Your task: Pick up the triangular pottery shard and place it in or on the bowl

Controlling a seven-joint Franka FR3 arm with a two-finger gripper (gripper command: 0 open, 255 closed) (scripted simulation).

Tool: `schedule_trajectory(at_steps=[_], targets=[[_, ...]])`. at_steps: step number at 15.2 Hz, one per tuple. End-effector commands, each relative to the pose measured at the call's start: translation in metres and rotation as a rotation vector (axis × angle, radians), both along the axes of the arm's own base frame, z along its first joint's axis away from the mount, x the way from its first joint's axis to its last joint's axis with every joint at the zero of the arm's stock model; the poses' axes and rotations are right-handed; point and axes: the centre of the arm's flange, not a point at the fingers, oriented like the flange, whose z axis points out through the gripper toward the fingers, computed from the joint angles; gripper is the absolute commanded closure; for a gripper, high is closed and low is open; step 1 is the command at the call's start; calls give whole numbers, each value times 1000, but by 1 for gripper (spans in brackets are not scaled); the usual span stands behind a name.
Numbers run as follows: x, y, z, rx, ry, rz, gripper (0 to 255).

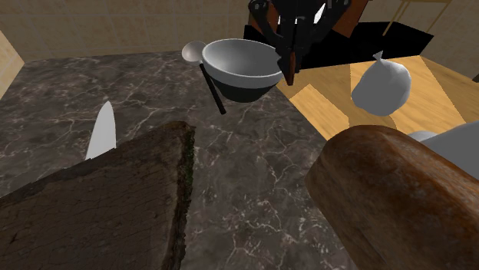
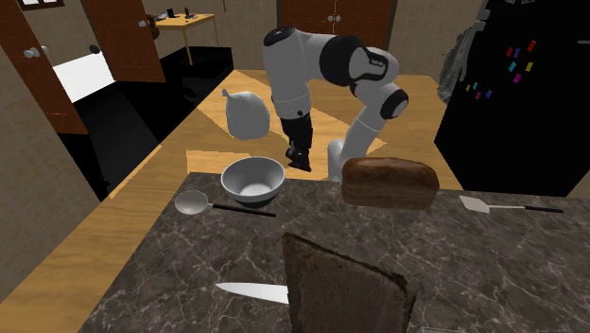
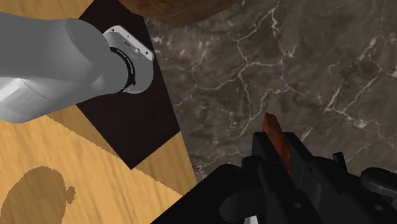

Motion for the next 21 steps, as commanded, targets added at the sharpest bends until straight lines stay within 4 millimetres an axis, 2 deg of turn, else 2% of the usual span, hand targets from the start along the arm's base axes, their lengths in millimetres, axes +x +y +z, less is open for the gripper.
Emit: schedule_trajectory(at_steps=[1,8,19,21], targets=[[-1,-1,10,0,0,0,255],[-1,-1,44,0,0,0,255],[120,-81,50,0,0,0,255],[128,-86,45,0,0,0,255]])
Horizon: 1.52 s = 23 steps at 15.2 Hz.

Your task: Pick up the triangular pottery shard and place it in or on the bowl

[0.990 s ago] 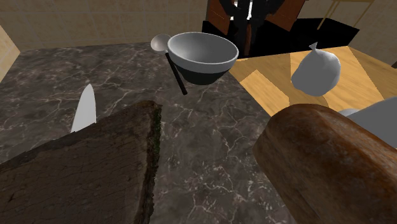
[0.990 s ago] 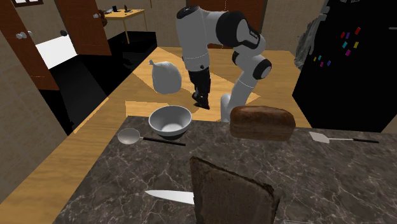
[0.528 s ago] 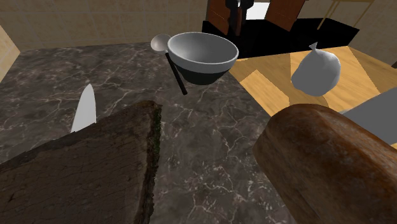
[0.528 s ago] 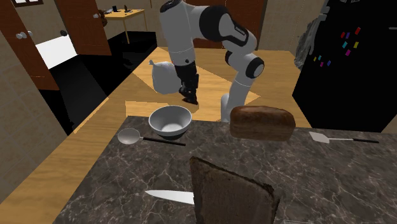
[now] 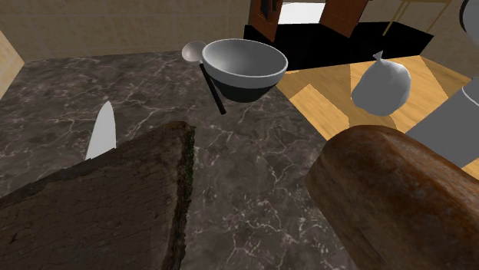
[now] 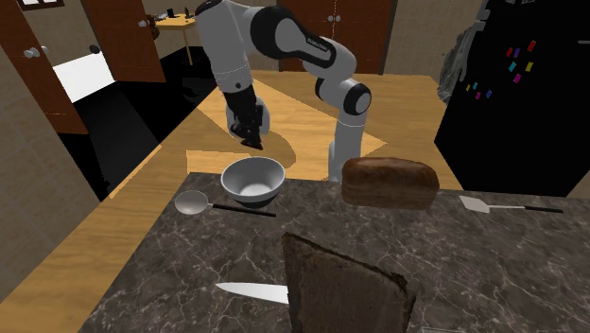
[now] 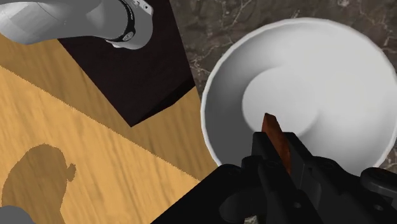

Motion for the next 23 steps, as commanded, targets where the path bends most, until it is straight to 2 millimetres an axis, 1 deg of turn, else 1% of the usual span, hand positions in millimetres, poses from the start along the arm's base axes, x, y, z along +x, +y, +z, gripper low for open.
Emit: schedule_trajectory(at_steps=[1,12,13,21,22,23], targets=[[4,-3,-7,0,-1,0,255],[4,-3,-65,0,-1,0,255],[4,-3,-73,0,-1,0,255],[4,-3,-73,0,-1,0,255],[4,-3,-73,0,-1,0,0],[4,-3,-73,0,-1,0,0]])
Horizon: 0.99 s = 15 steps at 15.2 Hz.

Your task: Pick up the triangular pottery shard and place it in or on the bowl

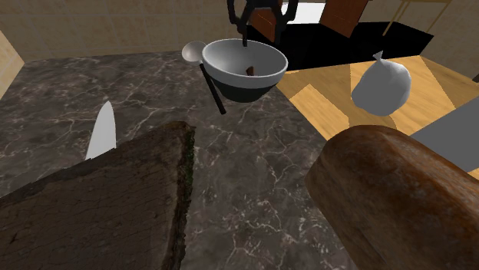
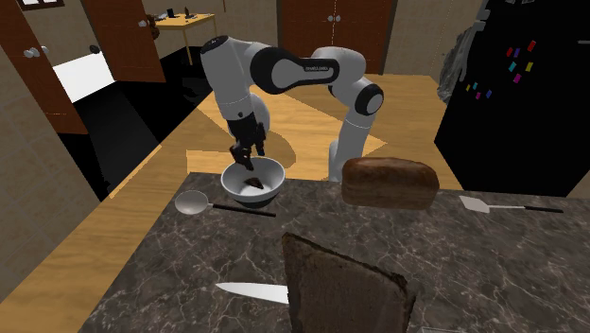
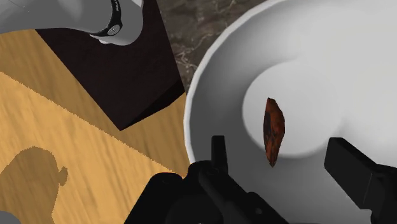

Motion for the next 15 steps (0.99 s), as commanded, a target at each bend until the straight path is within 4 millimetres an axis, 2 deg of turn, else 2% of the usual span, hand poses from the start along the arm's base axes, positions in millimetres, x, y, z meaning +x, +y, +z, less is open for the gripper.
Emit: schedule_trajectory(at_steps=[1,4,8,15], targets=[[0,0,0,0,0,0,0],[0,0,0,0,0,0,0],[9,0,49,0,0,0,0],[9,0,49,0,0,0,0]])
